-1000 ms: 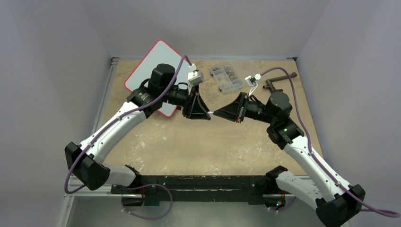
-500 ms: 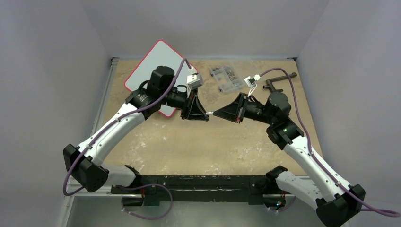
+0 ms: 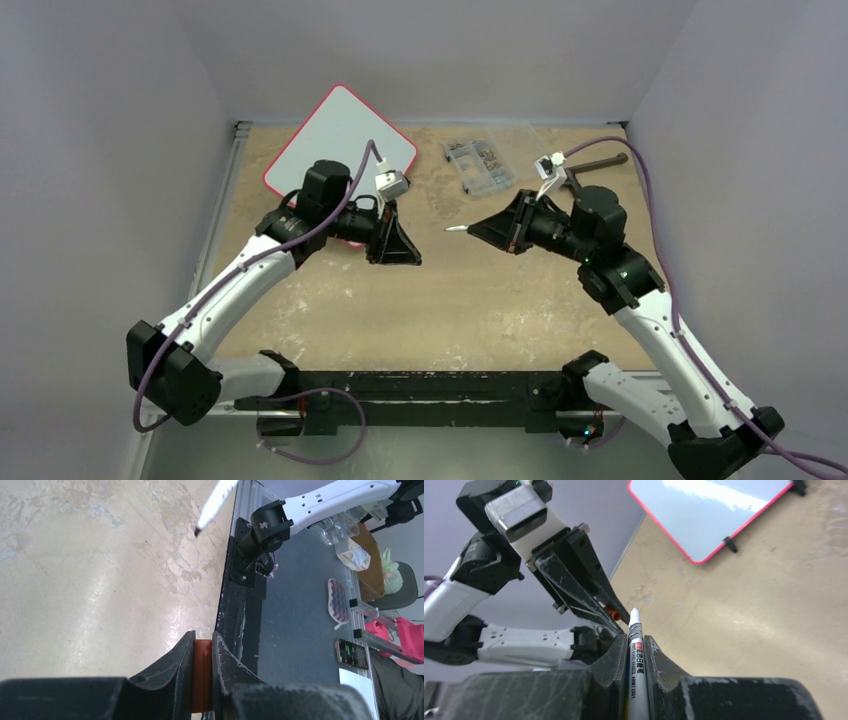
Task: Write a sentence on the whiteboard
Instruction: Open the whiteboard marker at the center of the board, then place the pen cap at the center of the board.
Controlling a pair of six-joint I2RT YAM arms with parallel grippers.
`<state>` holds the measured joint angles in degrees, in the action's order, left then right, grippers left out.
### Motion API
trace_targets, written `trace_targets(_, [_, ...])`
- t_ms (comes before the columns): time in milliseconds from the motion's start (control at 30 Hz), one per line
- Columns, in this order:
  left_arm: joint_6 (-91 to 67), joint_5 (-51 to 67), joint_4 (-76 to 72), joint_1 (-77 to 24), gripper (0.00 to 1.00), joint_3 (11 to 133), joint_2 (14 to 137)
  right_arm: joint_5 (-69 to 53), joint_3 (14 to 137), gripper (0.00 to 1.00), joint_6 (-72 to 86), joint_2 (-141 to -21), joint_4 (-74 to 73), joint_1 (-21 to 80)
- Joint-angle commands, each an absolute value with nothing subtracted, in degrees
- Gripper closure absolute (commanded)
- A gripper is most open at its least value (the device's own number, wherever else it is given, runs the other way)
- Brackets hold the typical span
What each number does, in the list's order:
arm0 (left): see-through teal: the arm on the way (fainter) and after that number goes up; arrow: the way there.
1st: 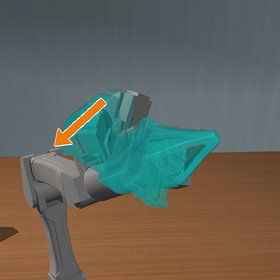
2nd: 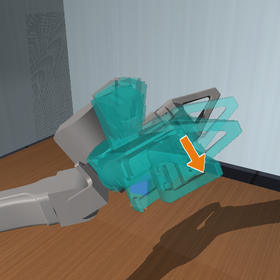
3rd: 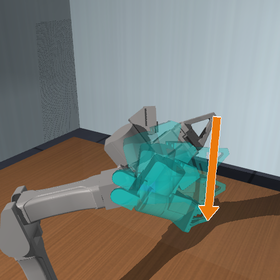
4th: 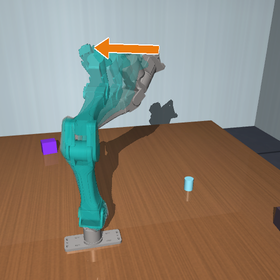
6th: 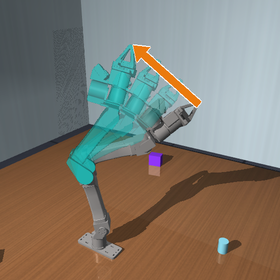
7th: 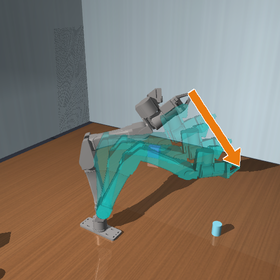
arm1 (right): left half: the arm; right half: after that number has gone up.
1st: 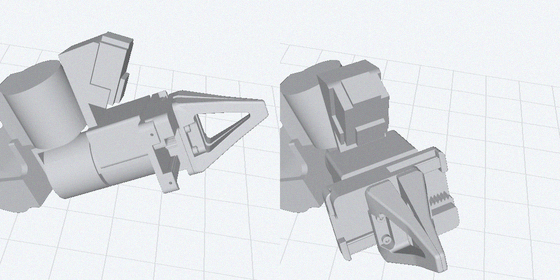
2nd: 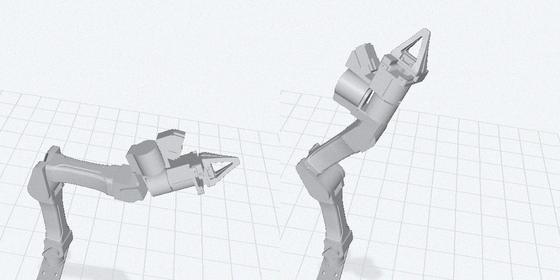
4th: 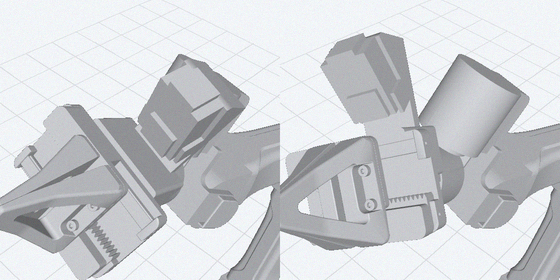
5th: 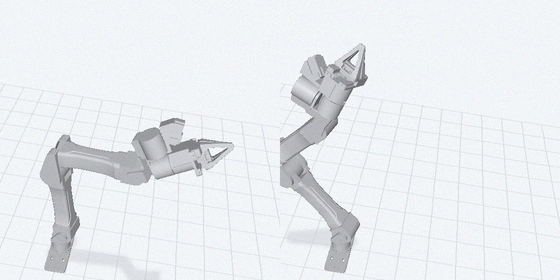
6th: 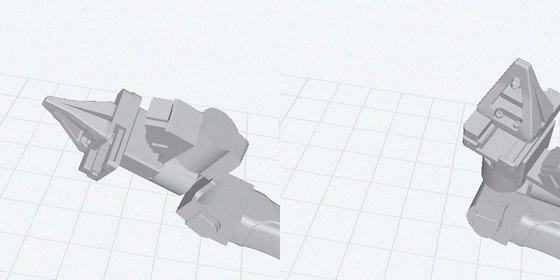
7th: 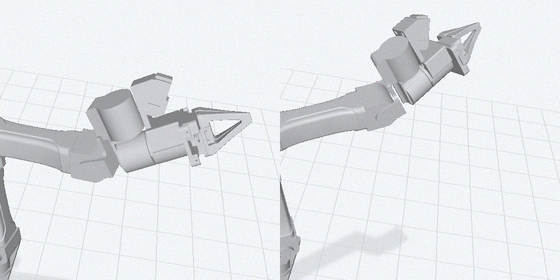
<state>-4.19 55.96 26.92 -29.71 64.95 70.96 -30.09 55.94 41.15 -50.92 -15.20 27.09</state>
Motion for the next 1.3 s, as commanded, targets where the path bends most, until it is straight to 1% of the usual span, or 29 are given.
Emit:
trace_targets(0, [-9.86,53.77,19.43,-29.61,1.00,60.83,71.04,-16.75,60.58,1.00,35.93,-49.38,-24.71,26.77])
trace_targets(167, [-14.96,41.16,15.83,-32.96,1.00,56.19,74.00,-3.52,58.31,1.00,36.40,-46.71,-29.61,26.68])
trace_targets(300, [-17.99,32.21,12.95,-38.04,1.00,55.01,78.23,1.45,55.99,1.00,36.84,-44.04,-31.32,26.75])
trace_targets(467, [-23.70,26.91,5.66,-42.46,1.00,55.88,87.62,4.12,53.68,1.00,37.66,-41.43,-31.31,26.80])
trace_targets(600, [-25.81,22.63,4.24,-44.14,1.00,58.01,93.57,3.54,52.24,1.00,38.04,-40.51,-30.65,26.79])
trace_targets(733, [-26.56,18.08,3.27,-45.01,1.00,58.62,96.65,3.66,51.40,1.00,37.82,-39.96,-31.21,26.69])
trace_targets(867, [-26.97,15.24,2.89,-45.31,0.90,58.49,97.87,4.40,51.24,1.00,37.14,-39.54,-31.99,26.78])
trace_targets(967, [-27.13,13.93,3.11,-45.43,0.80,58.67,98.35,5.03,51.40,1.00,36.34,-39.58,-32.64,26.73])
trace_targets(1067, [-27.01,12.98,3.63,-45.44,0.68,58.75,97.74,5.46,51.66,1.00,35.84,-39.71,-32.98,26.75])
trace_targets(1200, [-25.69,9.65,7.14,-45.46,0.49,59.85,95.65,5.88,52.26,1.00,35.54,-39.70,-33.47,26.80])
trace_targets(1233, [-25.26,8.33,8.08,-45.46,0.42,60.02,94.88,5.95,52.37,1.00,35.45,-39.68,-33.75,26.70])
trace_targets(1267, [-24.88,7.19,9.07,-45.48,0.38,60.17,93.90,6.15,52.52,1.00,35.38,-39.63,-33.99,26.75])
